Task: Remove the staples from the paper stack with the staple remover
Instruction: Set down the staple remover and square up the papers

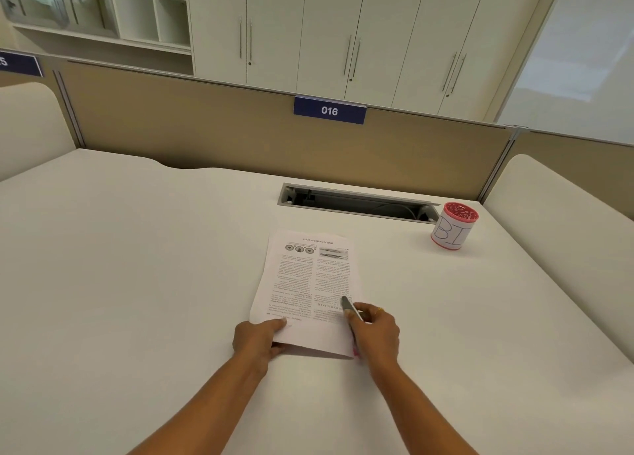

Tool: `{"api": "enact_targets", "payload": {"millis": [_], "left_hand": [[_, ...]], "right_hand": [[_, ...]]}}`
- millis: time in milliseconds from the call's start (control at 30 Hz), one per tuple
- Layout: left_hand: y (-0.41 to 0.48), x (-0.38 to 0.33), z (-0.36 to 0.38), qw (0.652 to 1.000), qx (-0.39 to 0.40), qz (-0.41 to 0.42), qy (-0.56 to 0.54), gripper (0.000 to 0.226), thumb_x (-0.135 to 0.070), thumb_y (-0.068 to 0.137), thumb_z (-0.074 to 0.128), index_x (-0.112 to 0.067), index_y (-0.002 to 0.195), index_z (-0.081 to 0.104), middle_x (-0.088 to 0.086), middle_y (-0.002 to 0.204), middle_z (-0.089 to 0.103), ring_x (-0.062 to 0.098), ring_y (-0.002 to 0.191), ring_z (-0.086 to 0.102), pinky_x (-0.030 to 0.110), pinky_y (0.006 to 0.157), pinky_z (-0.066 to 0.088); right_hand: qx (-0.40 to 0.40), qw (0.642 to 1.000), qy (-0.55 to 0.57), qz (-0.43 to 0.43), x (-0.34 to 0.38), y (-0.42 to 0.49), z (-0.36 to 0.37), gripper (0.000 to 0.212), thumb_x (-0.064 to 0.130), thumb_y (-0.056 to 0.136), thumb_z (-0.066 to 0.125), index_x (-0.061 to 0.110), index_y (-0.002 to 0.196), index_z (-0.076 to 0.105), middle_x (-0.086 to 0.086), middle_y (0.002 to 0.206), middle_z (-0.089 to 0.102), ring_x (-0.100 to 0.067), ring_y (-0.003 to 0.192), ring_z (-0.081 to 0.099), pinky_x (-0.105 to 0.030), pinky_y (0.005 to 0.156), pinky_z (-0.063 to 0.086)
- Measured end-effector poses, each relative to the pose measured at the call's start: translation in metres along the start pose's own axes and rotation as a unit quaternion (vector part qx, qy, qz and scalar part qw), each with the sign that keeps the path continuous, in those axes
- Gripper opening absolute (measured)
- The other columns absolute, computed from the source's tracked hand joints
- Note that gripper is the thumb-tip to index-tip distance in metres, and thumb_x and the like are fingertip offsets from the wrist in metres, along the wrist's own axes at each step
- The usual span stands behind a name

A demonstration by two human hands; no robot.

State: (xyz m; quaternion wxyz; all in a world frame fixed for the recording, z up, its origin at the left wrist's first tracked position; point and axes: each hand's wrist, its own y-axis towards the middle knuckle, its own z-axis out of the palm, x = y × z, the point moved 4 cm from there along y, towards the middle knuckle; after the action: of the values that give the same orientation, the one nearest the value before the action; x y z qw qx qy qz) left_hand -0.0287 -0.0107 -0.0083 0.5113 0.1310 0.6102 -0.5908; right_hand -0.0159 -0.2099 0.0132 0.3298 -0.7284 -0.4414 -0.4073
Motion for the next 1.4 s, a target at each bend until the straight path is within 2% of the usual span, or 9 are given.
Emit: {"api": "enact_targets", "payload": {"millis": [67,200,400,600,667,767,900,1033,1400], "left_hand": [[0.000,0.001,0.000,1.000,0.003,0.000,0.001,0.039,0.009,0.075,0.068,0.013,0.112,0.056,0.027,0.116,0.062,0.036,0.090,0.062,0.043,0.077,0.053],[0.001,0.001,0.000,1.000,0.007,-0.002,0.001,0.040,0.010,0.075,0.068,0.013,0.113,0.056,0.027,0.117,0.061,0.037,0.093,0.062,0.045,0.079,0.053],[0.000,0.001,0.000,1.000,0.016,0.000,0.000,0.040,0.011,0.075,0.067,0.013,0.114,0.056,0.026,0.117,0.062,0.036,0.092,0.062,0.042,0.065,0.058],[-0.003,0.000,0.000,1.000,0.016,-0.004,0.005,0.037,0.011,0.076,0.066,0.013,0.112,0.056,0.027,0.117,0.062,0.036,0.090,0.062,0.042,0.066,0.059],[-0.004,0.000,-0.001,1.000,0.013,-0.003,0.008,0.036,0.010,0.077,0.066,0.012,0.111,0.057,0.026,0.116,0.062,0.035,0.088,0.062,0.033,0.051,0.059],[-0.005,0.000,-0.001,1.000,0.009,-0.005,0.010,0.036,0.009,0.077,0.067,0.011,0.111,0.056,0.026,0.116,0.062,0.035,0.088,0.062,0.032,0.049,0.058],[-0.007,-0.001,0.000,1.000,0.010,-0.010,0.011,0.035,0.009,0.077,0.066,0.011,0.110,0.056,0.027,0.118,0.061,0.035,0.088,0.061,0.041,0.067,0.055],[-0.009,-0.003,-0.001,1.000,0.007,0.001,0.010,0.037,0.009,0.077,0.066,0.011,0.113,0.055,0.026,0.116,0.062,0.036,0.089,0.062,0.031,0.046,0.058],[-0.010,-0.008,-0.001,0.997,0.009,0.041,0.057,0.042,0.003,0.080,0.065,0.007,0.120,0.056,0.024,0.116,0.064,0.041,0.099,0.063,0.048,0.084,0.055]], "right_hand": [[-0.042,0.999,-0.002,0.016,-0.003,0.011,-0.014,0.027,0.045,0.081,0.064,0.024,0.098,0.069,0.006,0.078,0.067,-0.004,0.052,0.057,-0.023,0.060,0.044],[-0.082,0.996,0.007,0.035,-0.012,0.032,-0.037,0.029,0.038,0.085,0.063,0.014,0.101,0.070,-0.005,0.078,0.066,-0.013,0.052,0.054,-0.026,0.065,0.042],[-0.085,0.995,-0.018,0.042,-0.024,0.051,-0.052,0.030,0.030,0.086,0.063,0.009,0.107,0.067,-0.015,0.095,0.070,-0.028,0.062,0.056,-0.039,0.073,0.055],[-0.093,0.991,-0.094,0.032,-0.022,0.049,-0.048,0.035,0.043,0.089,0.055,0.014,0.106,0.067,-0.016,0.096,0.070,-0.032,0.093,0.059,-0.042,0.089,0.047],[-0.133,0.973,-0.191,-0.003,-0.015,0.042,-0.047,0.031,0.040,0.091,0.053,0.018,0.109,0.066,-0.009,0.112,0.065,-0.030,0.111,0.049,-0.041,0.092,0.036],[-0.173,0.933,-0.260,-0.177,0.005,0.024,-0.036,0.019,0.020,0.086,0.062,0.015,0.102,0.070,-0.005,0.109,0.066,-0.032,0.106,0.052,-0.040,0.085,0.037],[-0.011,0.917,-0.226,-0.330,0.025,0.002,0.001,0.017,0.013,0.086,0.062,0.011,0.099,0.072,-0.007,0.097,0.069,-0.026,0.098,0.057,-0.030,0.084,0.042],[0.145,0.878,-0.259,-0.376,0.033,-0.015,0.041,0.027,0.024,0.092,0.052,0.018,0.114,0.066,0.000,0.113,0.063,-0.015,0.109,0.050,-0.020,0.090,0.036],[0.161,0.876,-0.258,-0.374,0.044,-0.026,0.061,0.023,0.024,0.092,0.052,0.015,0.107,0.067,-0.002,0.106,0.064,-0.015,0.101,0.053,-0.022,0.085,0.039]]}}
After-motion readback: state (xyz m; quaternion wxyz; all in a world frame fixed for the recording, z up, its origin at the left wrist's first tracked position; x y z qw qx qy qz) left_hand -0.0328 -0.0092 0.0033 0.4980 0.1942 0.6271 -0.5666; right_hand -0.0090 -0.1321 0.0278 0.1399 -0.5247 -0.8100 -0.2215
